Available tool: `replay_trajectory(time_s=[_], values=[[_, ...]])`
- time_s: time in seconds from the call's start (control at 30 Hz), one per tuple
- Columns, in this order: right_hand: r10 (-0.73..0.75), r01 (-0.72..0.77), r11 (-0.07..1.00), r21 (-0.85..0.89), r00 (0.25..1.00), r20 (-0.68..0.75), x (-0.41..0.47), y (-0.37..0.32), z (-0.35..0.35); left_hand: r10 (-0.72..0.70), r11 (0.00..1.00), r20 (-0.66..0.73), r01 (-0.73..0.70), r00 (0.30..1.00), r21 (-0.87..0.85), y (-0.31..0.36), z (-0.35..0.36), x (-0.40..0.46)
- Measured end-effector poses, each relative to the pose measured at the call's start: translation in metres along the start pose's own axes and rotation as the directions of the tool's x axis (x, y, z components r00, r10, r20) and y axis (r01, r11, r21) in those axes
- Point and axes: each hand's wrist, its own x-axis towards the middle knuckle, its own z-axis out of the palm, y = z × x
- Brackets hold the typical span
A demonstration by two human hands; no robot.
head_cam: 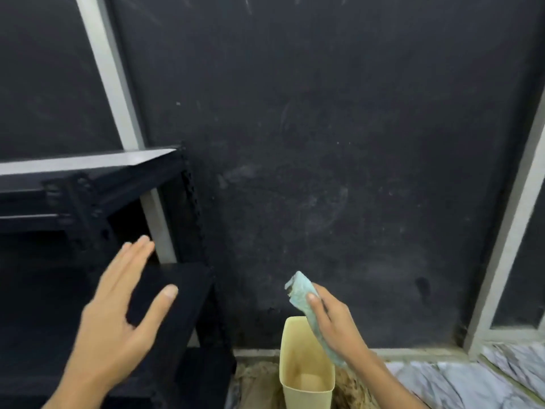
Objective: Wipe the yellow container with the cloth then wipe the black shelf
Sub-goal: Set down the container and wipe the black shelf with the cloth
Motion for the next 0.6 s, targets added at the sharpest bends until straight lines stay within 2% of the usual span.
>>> replay_trajectory(time_s=[0.07, 0.13, 0.27, 0.4, 0.5, 0.6], values=[[-0.067, 0.067, 0.998, 0.011, 0.996, 0.051, 0.012, -0.023, 0.020, 0.110, 0.992, -0.184, -0.097, 0.977, 0.080, 0.006, -0.031, 0.023], [-0.127, 0.126, 0.992, 0.025, 0.988, 0.091, 0.027, -0.044, 0.045, 0.168, 0.976, -0.255, -0.124, 0.952, 0.182, 0.004, -0.054, 0.051], [-0.197, 0.189, 0.980, 0.068, 0.971, 0.137, 0.064, -0.077, 0.101, 0.074, 0.972, -0.210, -0.023, 0.975, 0.233, -0.017, -0.059, 0.095], [-0.283, 0.270, 0.959, 0.090, 0.938, 0.199, 0.107, -0.097, 0.166, 0.110, 0.974, -0.306, -0.040, 0.946, 0.224, -0.029, -0.041, 0.105], [-0.341, 0.354, 0.935, 0.018, 0.885, 0.318, 0.127, -0.089, 0.222, 0.140, 0.968, -0.367, -0.050, 0.920, 0.245, -0.030, -0.033, 0.107], [-0.345, 0.460, 0.879, -0.129, 0.797, 0.496, 0.132, -0.065, 0.273, 0.164, 0.959, -0.403, -0.050, 0.900, 0.278, -0.033, -0.027, 0.111]])
